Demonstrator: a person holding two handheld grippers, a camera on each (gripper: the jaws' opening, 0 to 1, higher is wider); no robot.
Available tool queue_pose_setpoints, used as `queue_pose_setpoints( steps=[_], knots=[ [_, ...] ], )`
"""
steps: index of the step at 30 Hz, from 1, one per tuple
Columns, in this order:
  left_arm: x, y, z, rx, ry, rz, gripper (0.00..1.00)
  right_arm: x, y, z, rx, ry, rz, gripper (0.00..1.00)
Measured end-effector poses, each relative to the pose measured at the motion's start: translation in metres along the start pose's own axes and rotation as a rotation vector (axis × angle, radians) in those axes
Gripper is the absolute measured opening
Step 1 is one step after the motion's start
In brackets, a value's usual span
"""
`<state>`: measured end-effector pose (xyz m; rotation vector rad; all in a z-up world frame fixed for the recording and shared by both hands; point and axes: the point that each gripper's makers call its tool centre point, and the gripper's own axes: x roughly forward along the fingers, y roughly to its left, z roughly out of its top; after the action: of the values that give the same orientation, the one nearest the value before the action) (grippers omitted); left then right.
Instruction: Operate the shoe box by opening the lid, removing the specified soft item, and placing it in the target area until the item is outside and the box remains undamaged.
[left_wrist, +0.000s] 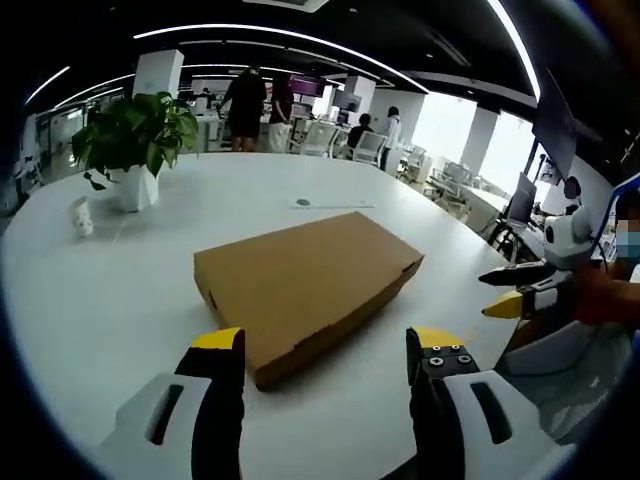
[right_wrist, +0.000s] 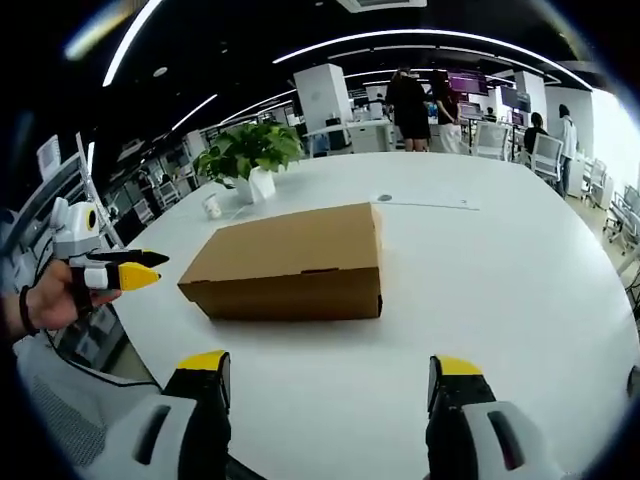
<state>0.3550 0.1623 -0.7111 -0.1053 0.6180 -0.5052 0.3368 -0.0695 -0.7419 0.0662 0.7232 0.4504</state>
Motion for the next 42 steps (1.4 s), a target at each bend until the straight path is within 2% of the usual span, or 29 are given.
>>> queue_pose_setpoints(
  steps=[9, 17, 20, 31, 42],
  knots=[
    [0.005, 0.017, -0.004, -0.008, 0.018, 0.013, 0.67, 0.018, -0.004, 0.009, -0.015, 0.009, 0.015, 0.78],
    [0.007, 0.029, -0.014, -0.031, 0.041, 0.028, 0.67, 0.035, -0.009, 0.014, -0.024, 0.019, 0.024, 0.77],
    [0.008, 0.030, -0.015, -0.036, 0.047, 0.031, 0.67, 0.046, -0.013, 0.019, -0.033, 0.026, 0.028, 0.77],
    [0.017, 0.042, -0.015, -0.043, 0.061, 0.040, 0.67, 0.066, -0.016, 0.024, -0.042, 0.036, 0.043, 0.76],
    [0.031, 0.042, -0.023, -0.037, 0.094, 0.012, 0.67, 0.084, -0.020, 0.032, -0.048, 0.028, 0.049, 0.73]
  ],
)
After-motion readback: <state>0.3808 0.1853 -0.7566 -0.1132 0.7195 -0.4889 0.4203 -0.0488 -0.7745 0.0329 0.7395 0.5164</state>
